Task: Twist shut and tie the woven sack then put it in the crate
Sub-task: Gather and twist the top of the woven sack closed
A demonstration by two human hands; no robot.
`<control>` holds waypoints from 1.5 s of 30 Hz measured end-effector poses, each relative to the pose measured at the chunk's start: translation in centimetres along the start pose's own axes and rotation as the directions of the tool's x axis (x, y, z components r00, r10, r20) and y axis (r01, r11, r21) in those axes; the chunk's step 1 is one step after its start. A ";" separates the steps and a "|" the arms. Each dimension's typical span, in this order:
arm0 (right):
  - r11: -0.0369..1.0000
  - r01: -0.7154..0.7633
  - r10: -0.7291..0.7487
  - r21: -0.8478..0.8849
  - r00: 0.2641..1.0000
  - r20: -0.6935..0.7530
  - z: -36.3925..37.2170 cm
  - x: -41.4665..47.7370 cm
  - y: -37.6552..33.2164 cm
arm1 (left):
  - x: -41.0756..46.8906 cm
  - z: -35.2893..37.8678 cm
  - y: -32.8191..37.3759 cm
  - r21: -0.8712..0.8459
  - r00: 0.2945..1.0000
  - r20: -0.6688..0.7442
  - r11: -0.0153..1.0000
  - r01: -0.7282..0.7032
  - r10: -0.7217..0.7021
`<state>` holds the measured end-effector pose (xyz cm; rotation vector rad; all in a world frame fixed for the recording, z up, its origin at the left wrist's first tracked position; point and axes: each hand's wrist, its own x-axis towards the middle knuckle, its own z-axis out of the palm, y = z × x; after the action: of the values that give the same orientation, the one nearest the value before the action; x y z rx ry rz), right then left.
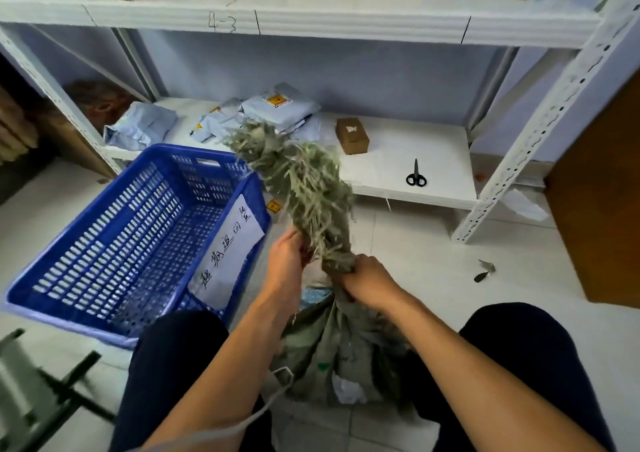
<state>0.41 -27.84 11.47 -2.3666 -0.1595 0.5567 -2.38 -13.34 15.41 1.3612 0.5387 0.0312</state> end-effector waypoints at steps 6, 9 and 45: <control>0.981 -0.101 0.114 0.163 0.991 -0.074 -1.3 1.8 0.0 | 2.3 -1.1 -3.8 0.443 0.953 0.289 0.895 -0.052 -0.088; 0.993 -0.093 0.099 0.079 0.992 -0.073 -1.0 2.2 -0.3 | 2.1 0.4 -6.9 0.510 0.879 0.444 0.856 -0.089 -0.172; 0.962 0.141 -0.114 0.234 0.985 -0.128 -3.2 -2.0 -2.0 | 2.1 2.5 -1.6 0.533 0.921 0.209 0.752 -0.389 0.329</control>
<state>0.01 -28.77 15.60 -2.1261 -0.1807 0.3564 0.00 -15.33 13.45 2.0331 0.1840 0.1246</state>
